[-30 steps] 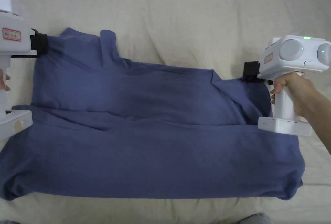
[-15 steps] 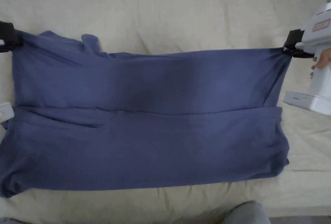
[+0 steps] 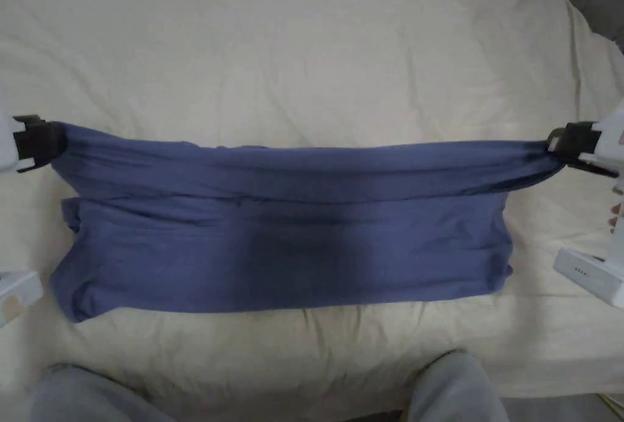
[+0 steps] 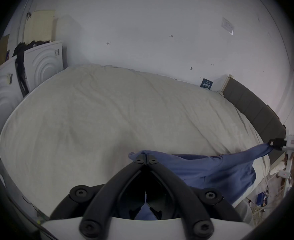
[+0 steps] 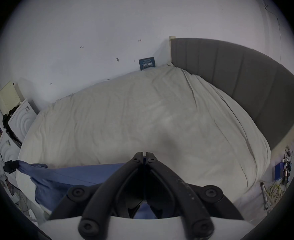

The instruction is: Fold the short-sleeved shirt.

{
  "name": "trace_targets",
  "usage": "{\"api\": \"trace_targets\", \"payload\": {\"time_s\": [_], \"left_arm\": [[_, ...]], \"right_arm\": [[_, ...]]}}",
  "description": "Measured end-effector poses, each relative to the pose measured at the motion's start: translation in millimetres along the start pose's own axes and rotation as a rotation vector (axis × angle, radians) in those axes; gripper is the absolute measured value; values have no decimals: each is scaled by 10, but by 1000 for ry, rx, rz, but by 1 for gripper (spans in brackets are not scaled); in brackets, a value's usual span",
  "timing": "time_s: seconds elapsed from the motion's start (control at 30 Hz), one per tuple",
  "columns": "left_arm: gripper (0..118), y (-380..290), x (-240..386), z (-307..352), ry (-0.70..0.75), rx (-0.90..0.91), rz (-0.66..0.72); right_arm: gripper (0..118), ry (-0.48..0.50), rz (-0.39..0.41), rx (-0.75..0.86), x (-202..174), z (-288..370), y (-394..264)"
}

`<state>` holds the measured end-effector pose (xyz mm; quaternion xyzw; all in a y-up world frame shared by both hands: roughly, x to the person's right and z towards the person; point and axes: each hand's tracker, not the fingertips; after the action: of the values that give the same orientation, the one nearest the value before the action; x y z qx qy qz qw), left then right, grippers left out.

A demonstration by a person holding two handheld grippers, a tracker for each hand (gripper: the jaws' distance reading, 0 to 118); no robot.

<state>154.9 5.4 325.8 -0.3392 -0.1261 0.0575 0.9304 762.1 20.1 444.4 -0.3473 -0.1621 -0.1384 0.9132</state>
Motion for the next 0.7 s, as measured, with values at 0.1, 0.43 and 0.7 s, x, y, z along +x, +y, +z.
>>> {"api": "trace_targets", "payload": {"time_s": [0.1, 0.43, 0.7], "left_arm": [[0, -376, -205, 119, 6, -18, 48], [30, -1457, -409, -30, 127, -244, 195], [118, -898, -329, 516, 202, 92, 151]], "right_arm": [[4, -21, -7, -47, 148, 79, -405], [9, -126, -56, -205, 303, -133, -1321], [105, -67, 31, 75, 123, 507, -878]]}}
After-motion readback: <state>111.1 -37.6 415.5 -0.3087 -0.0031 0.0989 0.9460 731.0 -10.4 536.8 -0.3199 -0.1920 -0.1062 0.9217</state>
